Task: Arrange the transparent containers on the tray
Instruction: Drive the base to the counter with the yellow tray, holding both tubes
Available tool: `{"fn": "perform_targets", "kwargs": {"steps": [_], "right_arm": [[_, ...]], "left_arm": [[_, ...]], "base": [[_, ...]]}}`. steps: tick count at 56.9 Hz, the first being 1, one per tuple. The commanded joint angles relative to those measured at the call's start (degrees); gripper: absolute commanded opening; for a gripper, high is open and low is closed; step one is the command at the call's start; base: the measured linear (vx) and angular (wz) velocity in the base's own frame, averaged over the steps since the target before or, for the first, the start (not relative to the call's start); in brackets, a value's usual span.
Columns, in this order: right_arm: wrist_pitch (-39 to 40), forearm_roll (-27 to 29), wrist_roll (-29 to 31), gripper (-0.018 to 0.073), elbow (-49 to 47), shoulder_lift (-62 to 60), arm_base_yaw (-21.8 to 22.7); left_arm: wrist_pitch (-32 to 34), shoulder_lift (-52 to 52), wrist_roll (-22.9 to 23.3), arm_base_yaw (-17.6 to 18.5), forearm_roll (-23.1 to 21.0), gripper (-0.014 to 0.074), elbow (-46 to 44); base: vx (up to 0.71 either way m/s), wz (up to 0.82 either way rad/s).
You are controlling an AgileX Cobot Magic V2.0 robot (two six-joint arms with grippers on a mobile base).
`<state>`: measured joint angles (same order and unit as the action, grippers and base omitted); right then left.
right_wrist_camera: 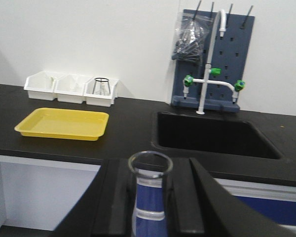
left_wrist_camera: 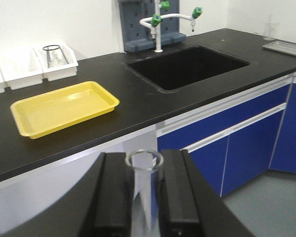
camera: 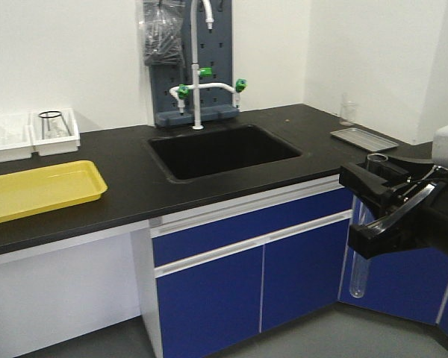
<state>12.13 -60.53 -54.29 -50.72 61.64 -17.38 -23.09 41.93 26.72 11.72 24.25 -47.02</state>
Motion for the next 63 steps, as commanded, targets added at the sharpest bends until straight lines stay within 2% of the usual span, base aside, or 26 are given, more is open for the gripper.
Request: {"fn": "perform_targets", "kwargs": {"steps": [1, 43, 63], "right_arm": [[2.2, 0.4, 0.1, -0.0013, -1.7, -1.0, 0.1], [2.2, 0.4, 0.1, -0.0013, -1.7, -1.0, 0.1], [2.2, 0.4, 0.1, -0.0013, -1.7, -1.0, 0.1]], "left_arm": [[4.2, 0.0, 0.0, 0.2, 0.3, -0.0004, -1.7], [4.2, 0.0, 0.0, 0.2, 0.3, -0.0004, -1.7], [4.2, 0.0, 0.0, 0.2, 0.3, -0.0004, -1.7]], "base": [[0.01, 0.24], [0.13, 0.37], [0.24, 0.19]]}}
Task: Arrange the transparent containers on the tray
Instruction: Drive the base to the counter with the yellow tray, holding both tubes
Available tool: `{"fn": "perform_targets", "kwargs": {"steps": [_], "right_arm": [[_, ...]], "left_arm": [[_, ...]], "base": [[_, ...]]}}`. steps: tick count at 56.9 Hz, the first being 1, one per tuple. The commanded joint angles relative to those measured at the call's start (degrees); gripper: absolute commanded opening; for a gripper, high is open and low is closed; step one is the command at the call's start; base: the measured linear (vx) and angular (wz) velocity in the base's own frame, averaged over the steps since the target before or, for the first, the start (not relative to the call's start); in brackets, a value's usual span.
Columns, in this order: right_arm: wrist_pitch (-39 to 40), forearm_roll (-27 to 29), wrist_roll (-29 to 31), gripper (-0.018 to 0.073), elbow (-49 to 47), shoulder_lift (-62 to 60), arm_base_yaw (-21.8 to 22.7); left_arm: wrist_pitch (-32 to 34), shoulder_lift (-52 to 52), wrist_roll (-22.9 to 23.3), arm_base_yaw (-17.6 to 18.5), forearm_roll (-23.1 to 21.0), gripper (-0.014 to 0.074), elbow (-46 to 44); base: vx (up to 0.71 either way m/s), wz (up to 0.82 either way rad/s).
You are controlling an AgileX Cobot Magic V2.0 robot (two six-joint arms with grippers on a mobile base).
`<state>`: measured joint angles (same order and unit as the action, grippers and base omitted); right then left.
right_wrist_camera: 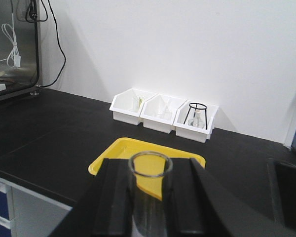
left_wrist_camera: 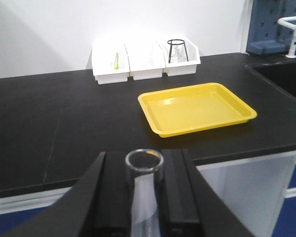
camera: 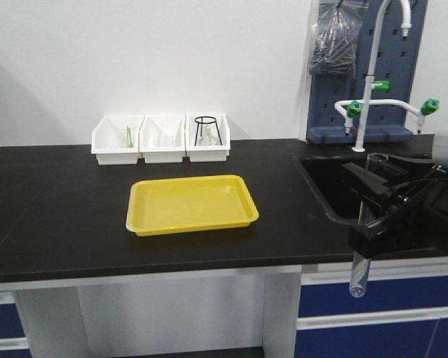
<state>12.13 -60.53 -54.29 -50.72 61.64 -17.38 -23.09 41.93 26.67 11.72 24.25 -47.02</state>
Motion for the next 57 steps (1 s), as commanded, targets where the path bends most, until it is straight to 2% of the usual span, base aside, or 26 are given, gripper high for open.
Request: {"fn": "perform_targets", "kwargs": {"steps": [1, 57], "right_arm": [[2.2, 0.4, 0.1, -0.0013, -1.7, -1.0, 0.1], [2.2, 0.4, 0.1, -0.0012, -1.7, -1.0, 0.1]], "left_arm": [[4.2, 0.0, 0.1, 0.2, 0.3, -0.0004, -1.7], [4.2, 0.0, 0.1, 0.2, 0.3, -0.0004, -1.7]], "base": [[0.28, 0.11], [0.36, 0.07]]}}
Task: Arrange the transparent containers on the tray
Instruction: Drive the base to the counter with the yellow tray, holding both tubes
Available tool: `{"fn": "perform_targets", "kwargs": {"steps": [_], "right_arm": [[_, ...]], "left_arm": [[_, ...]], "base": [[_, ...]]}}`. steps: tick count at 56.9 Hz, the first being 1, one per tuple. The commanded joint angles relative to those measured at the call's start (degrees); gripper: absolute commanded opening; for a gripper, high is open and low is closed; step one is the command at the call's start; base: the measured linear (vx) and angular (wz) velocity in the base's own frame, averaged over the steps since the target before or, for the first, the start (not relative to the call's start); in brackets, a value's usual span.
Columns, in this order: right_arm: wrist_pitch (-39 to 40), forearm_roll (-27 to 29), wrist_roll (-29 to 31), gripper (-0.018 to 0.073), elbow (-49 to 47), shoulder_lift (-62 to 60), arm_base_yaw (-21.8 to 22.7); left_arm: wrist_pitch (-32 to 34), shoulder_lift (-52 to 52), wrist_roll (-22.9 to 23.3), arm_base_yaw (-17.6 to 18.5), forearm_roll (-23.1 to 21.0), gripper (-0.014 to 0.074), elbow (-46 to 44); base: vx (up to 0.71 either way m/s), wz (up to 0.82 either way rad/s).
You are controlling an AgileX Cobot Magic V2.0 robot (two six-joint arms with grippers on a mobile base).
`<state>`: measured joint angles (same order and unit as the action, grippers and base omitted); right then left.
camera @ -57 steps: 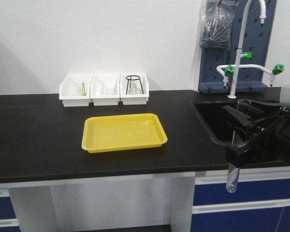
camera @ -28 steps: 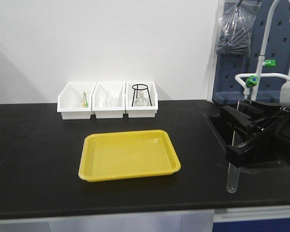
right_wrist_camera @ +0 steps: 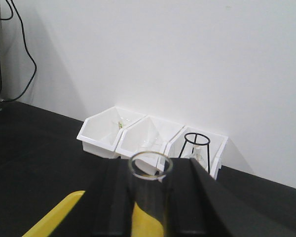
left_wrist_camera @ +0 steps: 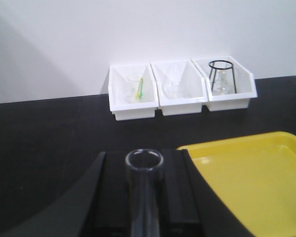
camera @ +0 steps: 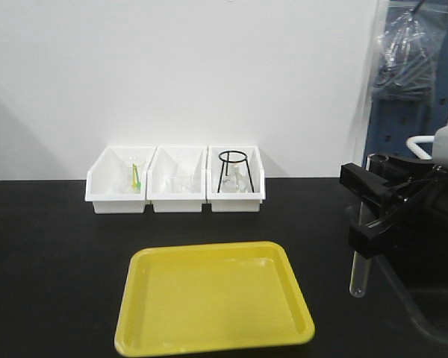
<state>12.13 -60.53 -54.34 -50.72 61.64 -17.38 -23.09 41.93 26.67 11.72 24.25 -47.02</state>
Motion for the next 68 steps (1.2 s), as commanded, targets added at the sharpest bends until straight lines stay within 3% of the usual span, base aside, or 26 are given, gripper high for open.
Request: {"fn": "perform_targets", "kwargs": {"steps": [1, 32, 68], "right_arm": [[2.2, 0.4, 0.2, -0.0012, -1.7, -1.0, 0.1], [2.2, 0.4, 0.2, -0.0011, -1.7, -1.0, 0.1], [2.2, 0.4, 0.2, -0.0011, -1.7, -1.0, 0.1]], "left_arm": [[4.2, 0.0, 0.1, 0.2, 0.3, -0.0004, -1.7], [4.2, 0.0, 0.1, 0.2, 0.3, -0.0004, -1.7], [4.2, 0.0, 0.1, 0.2, 0.3, -0.0004, -1.7]], "base": [[0.37, 0.10], [0.28, 0.05], [0.03, -0.01]]}}
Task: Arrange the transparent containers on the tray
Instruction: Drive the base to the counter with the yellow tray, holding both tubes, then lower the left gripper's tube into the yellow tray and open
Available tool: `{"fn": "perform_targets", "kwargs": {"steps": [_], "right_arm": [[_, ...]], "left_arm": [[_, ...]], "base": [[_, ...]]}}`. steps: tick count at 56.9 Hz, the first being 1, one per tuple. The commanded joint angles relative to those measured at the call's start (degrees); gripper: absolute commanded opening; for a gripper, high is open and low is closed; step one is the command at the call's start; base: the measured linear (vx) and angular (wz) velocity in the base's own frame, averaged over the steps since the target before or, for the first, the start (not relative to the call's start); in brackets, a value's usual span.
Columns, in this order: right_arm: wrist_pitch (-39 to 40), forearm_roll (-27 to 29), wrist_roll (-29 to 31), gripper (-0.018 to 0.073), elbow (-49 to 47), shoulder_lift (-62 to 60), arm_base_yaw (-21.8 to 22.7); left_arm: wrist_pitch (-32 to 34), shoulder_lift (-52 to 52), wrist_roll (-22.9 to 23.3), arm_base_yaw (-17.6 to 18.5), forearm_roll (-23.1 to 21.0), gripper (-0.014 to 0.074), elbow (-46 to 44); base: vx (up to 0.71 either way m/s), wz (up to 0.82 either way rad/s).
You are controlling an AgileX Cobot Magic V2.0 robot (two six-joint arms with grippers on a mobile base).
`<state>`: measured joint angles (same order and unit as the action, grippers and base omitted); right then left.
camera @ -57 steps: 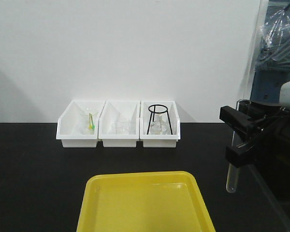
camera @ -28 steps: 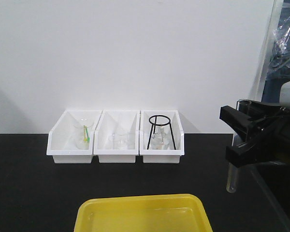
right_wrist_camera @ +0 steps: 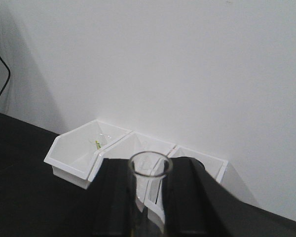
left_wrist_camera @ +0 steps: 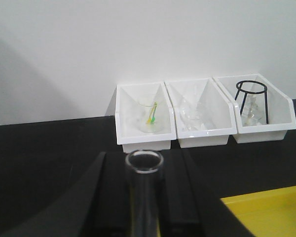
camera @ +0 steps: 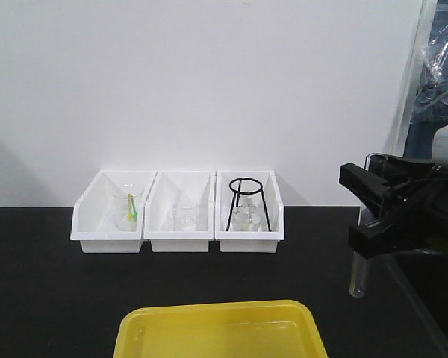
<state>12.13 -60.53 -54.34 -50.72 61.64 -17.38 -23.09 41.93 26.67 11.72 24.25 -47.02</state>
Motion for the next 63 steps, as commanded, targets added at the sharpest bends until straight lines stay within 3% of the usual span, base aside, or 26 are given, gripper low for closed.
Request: {"fn": "perform_targets", "kwargs": {"steps": [1, 11, 21, 33, 36, 41, 46, 52, 63], "right_arm": [[2.2, 0.4, 0.2, -0.0011, -1.7, -1.0, 0.1], [2.2, 0.4, 0.2, -0.0011, -1.7, -1.0, 0.1], [2.2, 0.4, 0.2, -0.0011, -1.7, -1.0, 0.1], [2.2, 0.4, 0.2, -0.0013, -1.7, -1.0, 0.1], [2.2, 0.4, 0.2, -0.0012, -1.7, -1.0, 0.1], [2.2, 0.4, 0.1, -0.0013, -1.7, -1.0, 0.1], [2.2, 0.4, 0.1, -0.0011, -1.7, -1.0, 0.1], [2.2, 0.4, 0.1, -0.0011, -1.7, -1.0, 0.1], [2.2, 0.4, 0.1, -0.0011, -1.7, -1.0, 0.1]], "left_arm": [[4.2, 0.0, 0.1, 0.2, 0.3, -0.0004, -1.7], [4.5, 0.0, 0.2, 0.2, 0.3, -0.0004, -1.7], [9.4, 0.0, 0.1, 0.2, 0.3, -0.0004, -1.7], [9.3, 0.0, 0.2, 0.2, 0.2, -0.0004, -1.7], [8.7, 0.0, 1.0, 0.2, -1.6, -0.0004, -1.7], [7.8, 1.4, 1.0, 0.2, -8.2, -0.0004, -1.8], [6.7, 5.0, -1.9, 0.4, -16.8, -0.0004, -2.0], [3.4, 12.7, -10.6, 1.4, -29.9, -0.0004, -4.3], [-7.9, 33.2, -29.4, 2.0, -54.0, -0.0001, -16.4]], "base": [[0.00, 0.00], [0.00, 0.00], [0.00, 0.00], [0.00, 0.00], [0.00, 0.00], [0.00, 0.00], [0.00, 0.00], [0.00, 0.00], [0.00, 0.00]]}}
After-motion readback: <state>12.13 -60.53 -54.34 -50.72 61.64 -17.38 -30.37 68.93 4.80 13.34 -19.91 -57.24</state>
